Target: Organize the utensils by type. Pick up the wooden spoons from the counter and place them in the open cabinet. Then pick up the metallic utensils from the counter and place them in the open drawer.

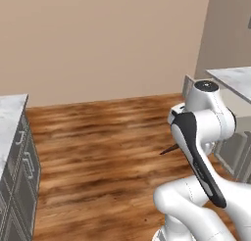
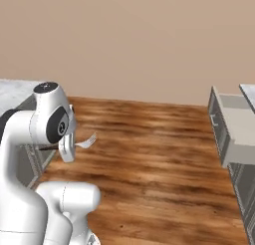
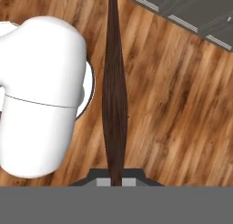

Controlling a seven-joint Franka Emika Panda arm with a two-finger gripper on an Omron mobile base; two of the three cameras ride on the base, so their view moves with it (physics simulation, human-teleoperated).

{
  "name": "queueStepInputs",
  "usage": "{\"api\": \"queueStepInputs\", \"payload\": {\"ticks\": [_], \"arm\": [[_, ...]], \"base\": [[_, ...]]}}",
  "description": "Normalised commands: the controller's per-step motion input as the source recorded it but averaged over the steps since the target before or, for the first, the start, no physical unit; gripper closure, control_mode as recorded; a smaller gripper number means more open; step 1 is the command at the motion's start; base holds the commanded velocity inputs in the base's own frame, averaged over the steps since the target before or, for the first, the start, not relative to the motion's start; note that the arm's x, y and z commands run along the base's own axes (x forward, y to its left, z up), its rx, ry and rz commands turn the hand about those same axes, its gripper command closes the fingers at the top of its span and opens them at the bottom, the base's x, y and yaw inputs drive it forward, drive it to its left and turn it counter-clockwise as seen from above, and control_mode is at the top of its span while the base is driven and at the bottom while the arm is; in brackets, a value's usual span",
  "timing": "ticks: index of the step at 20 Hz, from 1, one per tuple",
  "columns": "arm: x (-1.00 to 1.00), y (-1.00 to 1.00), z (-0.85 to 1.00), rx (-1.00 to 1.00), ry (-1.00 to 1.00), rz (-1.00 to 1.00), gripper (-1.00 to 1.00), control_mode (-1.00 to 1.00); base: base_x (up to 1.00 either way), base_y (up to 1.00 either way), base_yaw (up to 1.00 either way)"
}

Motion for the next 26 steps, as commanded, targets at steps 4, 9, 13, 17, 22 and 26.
{"api": "queueStepInputs", "payload": {"ticks": [4, 9, 13, 17, 22, 26], "arm": [[0.0, 0.0, 0.0, 0.0, 0.0, 0.0, 1.0, 1.0], [0.0, 0.0, 0.0, 0.0, 0.0, 0.0, 1.0, 1.0], [0.0, 0.0, 0.0, 0.0, 0.0, 0.0, 1.0, 1.0], [0.0, 0.0, 0.0, 0.0, 0.0, 0.0, 1.0, 1.0], [0.0, 0.0, 0.0, 0.0, 0.0, 0.0, 1.0, 1.0], [0.0, 0.0, 0.0, 0.0, 0.0, 0.0, 1.0, 1.0]], "base": [[0.16, -0.41, -0.27], [0.27, -0.54, -0.2], [0.36, -0.56, -0.14], [0.57, -0.46, -0.04], [0.57, -0.47, 0.0], [0.44, -0.54, 0.0]]}}
